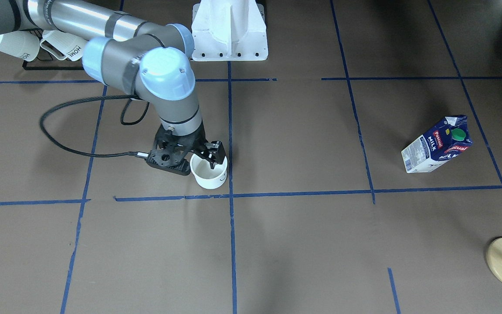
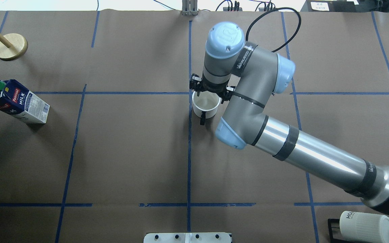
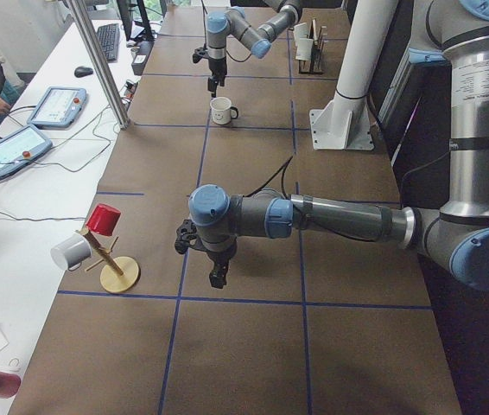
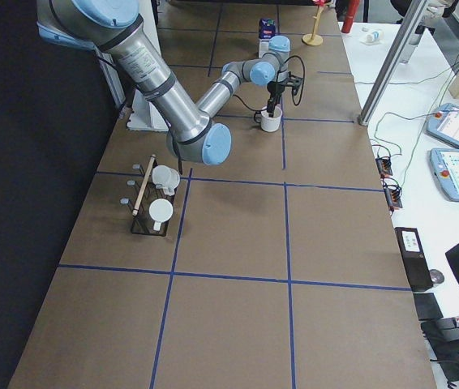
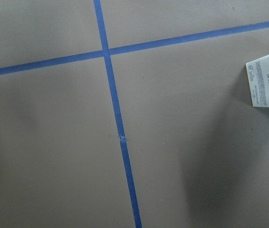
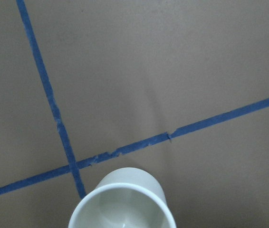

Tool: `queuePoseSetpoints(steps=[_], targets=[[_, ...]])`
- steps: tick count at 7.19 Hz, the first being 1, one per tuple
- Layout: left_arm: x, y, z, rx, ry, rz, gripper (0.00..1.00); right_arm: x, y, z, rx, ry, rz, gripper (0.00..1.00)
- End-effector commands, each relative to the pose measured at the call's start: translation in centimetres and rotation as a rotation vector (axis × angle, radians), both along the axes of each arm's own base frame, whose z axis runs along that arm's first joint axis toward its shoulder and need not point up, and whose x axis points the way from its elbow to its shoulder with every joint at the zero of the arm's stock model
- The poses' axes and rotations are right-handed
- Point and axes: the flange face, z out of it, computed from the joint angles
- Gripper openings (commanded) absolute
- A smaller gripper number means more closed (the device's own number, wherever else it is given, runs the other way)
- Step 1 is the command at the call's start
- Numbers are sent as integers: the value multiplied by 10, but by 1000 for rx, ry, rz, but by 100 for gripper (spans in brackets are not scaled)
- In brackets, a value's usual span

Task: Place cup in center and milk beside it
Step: 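Release the mug and withdraw the right arm out of view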

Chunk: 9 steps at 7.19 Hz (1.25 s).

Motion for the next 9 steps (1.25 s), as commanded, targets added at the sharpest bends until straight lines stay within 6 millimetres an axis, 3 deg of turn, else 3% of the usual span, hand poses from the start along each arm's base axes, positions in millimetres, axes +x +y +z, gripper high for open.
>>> queuePoseSetpoints(steps=[1,2,3,5,7,8,9], targets=[[1,-15,-13,133,3,-3,100,101,-27,14,38,4,-88,99],[6,-27,-17,171,12,1,100,153,-40,56,108,16,-158,99],[14,-52,-28,180,82,12,100,217,-49,104,183,38,-220,99],[16,-55,-25,169,111,15,100,339,-37,209,309,72,-370,99],[17,-56,-32,184,102,15,100,437,4,314,360,31,-481,99],[17,-57,-39,199,102,16,100,486,43,366,372,41,-506,100],[16,-57,-50,211,97,10,100,513,88,403,372,51,-478,100]])
